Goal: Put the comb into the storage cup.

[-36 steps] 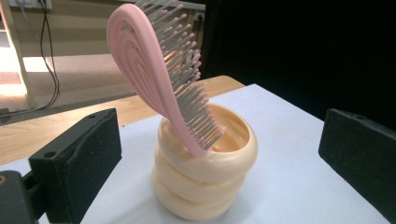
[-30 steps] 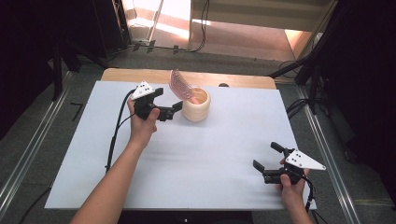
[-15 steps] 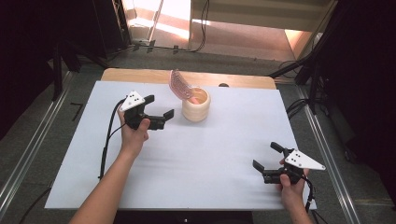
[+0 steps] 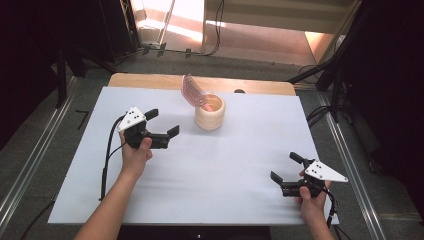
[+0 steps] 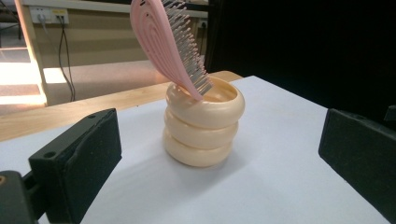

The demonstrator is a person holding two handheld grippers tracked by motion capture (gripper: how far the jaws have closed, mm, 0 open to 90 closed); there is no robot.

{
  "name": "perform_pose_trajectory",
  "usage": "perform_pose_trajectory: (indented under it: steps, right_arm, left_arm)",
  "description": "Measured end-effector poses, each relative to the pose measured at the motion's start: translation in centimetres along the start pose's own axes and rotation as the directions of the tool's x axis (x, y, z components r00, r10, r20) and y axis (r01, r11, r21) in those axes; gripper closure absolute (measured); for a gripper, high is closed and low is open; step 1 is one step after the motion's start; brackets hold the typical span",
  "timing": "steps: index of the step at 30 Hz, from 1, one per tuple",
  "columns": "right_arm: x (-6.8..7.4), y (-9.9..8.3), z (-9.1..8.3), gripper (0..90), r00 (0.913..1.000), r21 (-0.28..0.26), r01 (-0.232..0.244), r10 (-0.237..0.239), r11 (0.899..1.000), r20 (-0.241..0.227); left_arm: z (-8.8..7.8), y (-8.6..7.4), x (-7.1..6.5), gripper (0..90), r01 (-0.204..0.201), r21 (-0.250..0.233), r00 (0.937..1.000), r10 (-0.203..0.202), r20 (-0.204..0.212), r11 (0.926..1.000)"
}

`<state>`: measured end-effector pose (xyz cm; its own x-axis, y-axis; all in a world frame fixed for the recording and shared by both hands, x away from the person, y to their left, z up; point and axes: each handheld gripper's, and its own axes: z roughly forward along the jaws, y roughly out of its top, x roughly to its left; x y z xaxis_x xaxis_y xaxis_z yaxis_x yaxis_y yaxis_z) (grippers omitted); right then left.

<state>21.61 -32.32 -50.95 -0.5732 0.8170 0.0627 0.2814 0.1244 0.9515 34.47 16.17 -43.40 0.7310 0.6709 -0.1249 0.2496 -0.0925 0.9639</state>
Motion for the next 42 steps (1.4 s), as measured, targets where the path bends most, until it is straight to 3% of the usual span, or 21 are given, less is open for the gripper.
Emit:
perform_pose_trajectory:
  steps: [21,42]
  right_arm:
    - [0.0,0.0,0.0,0.0,1.0000,0.004,-0.005,0.005,1.000,0.004]
    - [0.0,0.0,0.0,0.0,0.9999,0.002,-0.005,0.005,1.000,0.010]
  left_arm:
    - [-4.5,-2.6,-0.3,0.0,-0.020,-0.012,0.9994,0.019,-0.030,0.9997]
    - [-8.7,-5.0,0.7,0.0,-0.023,0.004,0.9967,0.024,-0.077,0.9997]
